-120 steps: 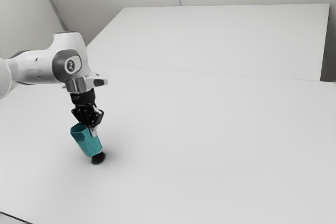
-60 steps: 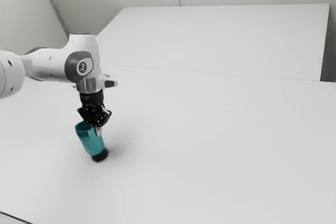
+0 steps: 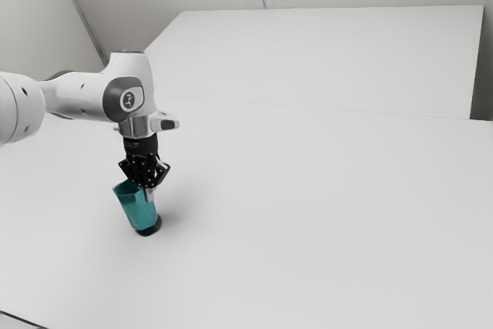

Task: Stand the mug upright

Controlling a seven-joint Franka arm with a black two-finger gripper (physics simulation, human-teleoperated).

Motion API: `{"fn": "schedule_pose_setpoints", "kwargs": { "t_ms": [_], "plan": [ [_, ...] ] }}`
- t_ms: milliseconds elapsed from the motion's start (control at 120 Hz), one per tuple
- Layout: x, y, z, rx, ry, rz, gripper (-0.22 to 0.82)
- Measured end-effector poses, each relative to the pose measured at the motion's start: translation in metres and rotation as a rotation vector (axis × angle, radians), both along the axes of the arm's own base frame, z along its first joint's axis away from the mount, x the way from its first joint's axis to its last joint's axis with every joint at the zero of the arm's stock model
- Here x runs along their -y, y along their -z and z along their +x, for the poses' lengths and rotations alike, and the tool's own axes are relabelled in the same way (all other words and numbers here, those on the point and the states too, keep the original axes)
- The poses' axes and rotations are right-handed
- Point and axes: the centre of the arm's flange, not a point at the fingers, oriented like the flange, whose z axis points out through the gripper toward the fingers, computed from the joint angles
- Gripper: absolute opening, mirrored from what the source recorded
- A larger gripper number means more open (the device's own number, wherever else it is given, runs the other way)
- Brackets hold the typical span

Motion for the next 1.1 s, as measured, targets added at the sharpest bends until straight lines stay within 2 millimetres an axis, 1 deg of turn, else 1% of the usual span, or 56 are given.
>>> {"fn": "schedule_pose_setpoints", "kwargs": {
  "t_ms": [283,458,717,792,892,958,1100],
  "plan": [
    [0.001,0.007,0.002,-0.012,-0.017,0.005,-0.18],
    [0.003,0.008,0.008,-0.020,-0.022,0.005,-0.18],
    [0.006,0.015,0.008,-0.039,-0.026,0.006,-0.18],
    [0.008,0.015,0.008,-0.041,-0.027,0.005,-0.12],
    [0.009,0.011,0.010,-0.038,-0.032,0.005,0.01],
    [0.010,0.006,0.013,-0.033,-0.036,0.005,0.08],
    [0.011,-0.004,0.017,-0.026,-0.044,0.009,0.17]
  ]
}}
